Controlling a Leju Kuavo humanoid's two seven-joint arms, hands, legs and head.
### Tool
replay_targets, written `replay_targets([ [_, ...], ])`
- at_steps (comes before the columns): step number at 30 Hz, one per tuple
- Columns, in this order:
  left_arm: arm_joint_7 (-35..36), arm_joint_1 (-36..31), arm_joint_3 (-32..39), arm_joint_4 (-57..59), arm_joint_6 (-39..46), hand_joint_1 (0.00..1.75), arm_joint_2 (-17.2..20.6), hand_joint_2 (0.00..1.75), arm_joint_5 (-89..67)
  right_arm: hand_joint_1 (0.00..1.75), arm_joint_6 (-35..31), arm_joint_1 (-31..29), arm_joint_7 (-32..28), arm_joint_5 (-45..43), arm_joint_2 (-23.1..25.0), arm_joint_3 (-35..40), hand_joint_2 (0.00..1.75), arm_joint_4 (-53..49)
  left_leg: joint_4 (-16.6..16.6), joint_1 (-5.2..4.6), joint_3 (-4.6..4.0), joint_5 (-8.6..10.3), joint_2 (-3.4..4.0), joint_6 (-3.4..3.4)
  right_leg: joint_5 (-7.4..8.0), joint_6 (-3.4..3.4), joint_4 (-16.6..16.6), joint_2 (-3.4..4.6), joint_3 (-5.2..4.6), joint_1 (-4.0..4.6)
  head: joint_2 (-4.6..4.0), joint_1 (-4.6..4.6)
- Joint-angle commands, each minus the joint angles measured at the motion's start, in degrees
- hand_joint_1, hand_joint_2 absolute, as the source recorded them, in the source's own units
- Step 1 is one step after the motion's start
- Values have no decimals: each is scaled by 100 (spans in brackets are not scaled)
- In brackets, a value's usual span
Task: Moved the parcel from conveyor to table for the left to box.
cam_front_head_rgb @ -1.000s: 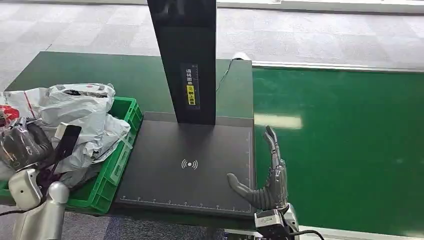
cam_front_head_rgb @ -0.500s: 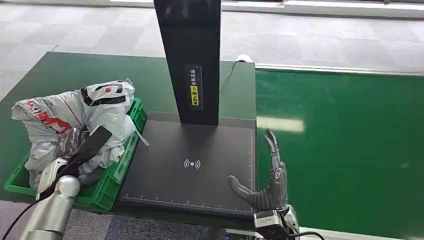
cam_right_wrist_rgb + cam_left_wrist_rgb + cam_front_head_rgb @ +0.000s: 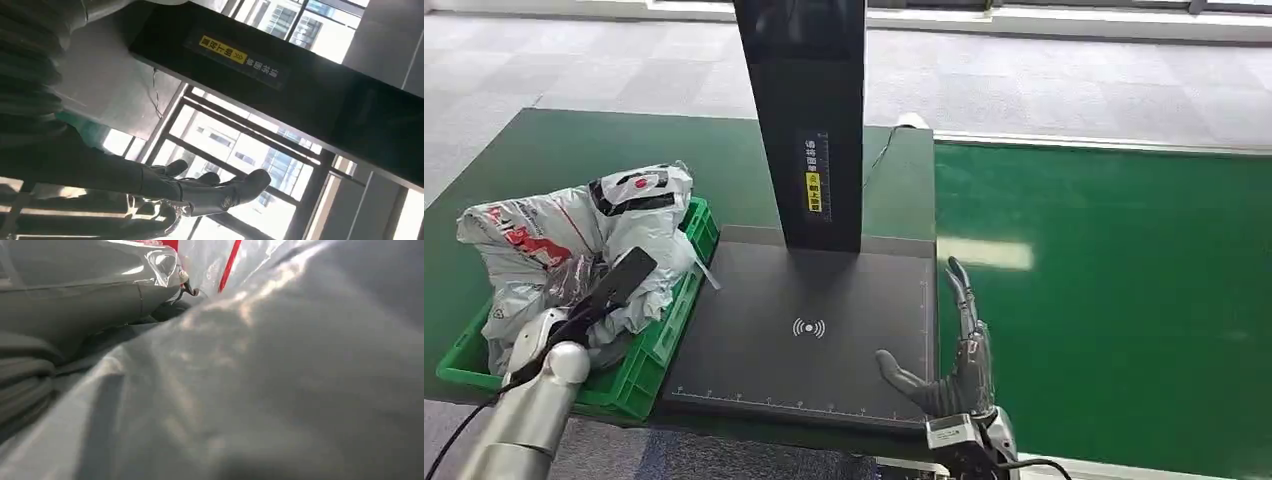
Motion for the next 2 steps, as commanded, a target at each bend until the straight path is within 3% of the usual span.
replay_targets([
  [1,105,80,-353,1260,435,42,-49,175,-170,0,-25,-201,125,-11,-114,176,175,374,2,-1,-58,28,5,2,35,-9,6,38,-72,3,0,0],
  [2,1,100,-284,1178,700,0,-127,175,-76,0,-17,-176,125,1,-121,165,175,354,14,1,-44,17,-4,0,20,-11,17,24,-53,4,0,2],
])
